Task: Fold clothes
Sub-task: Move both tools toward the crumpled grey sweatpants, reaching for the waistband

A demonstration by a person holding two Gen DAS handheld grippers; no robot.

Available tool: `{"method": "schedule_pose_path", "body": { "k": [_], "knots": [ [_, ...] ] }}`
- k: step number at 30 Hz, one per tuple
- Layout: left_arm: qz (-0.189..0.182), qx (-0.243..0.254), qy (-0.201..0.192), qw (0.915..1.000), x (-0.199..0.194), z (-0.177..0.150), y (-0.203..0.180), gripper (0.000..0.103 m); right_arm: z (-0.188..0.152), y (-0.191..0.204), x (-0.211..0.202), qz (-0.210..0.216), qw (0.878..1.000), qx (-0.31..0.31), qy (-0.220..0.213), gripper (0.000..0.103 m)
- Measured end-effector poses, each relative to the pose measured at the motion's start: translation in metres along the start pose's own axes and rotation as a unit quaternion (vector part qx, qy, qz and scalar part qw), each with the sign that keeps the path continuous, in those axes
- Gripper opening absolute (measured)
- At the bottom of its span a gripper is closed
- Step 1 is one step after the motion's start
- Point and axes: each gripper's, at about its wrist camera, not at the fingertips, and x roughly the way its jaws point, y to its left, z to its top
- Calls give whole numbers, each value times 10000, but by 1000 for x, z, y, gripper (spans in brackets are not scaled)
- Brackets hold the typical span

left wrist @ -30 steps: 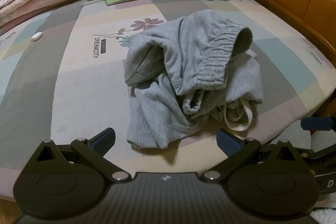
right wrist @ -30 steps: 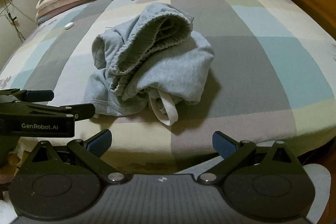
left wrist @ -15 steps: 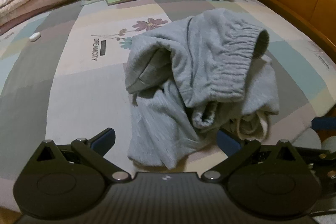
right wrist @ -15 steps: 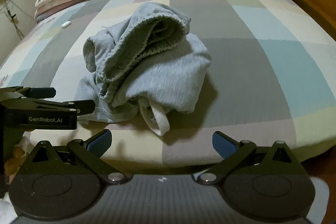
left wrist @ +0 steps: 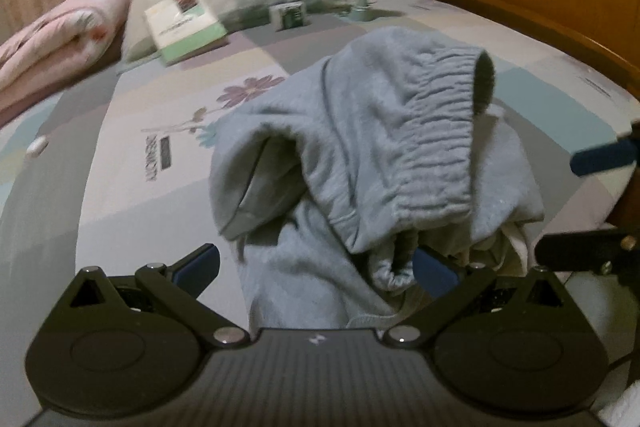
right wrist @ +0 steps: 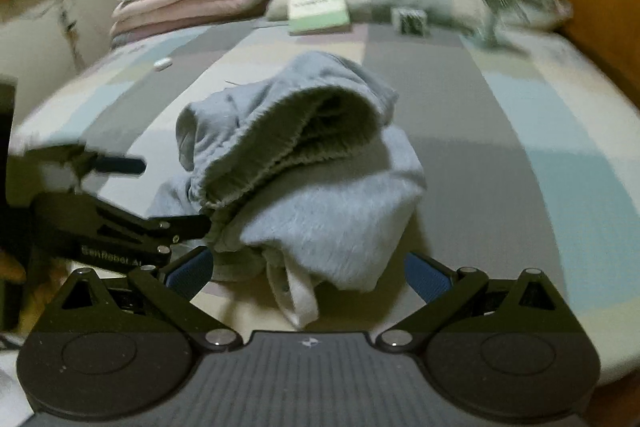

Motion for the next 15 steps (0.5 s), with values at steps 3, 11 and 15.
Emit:
{"method": "schedule_pose_path", "body": {
  "k": [3, 11, 15],
  "knots": [
    [-71, 186, -21, 9998, 2, 4, -2, 102, 1, 3, 3, 20, 9999, -118, 54, 103],
    [391, 935, -351, 9942, -9, 23, 3, 102, -5, -7, 0, 24, 9997, 238, 82, 103],
    [415, 1242, -503, 9901, -15, 27, -4, 102, -9, -8, -5, 64, 9994, 326, 11, 103]
  ]
}}
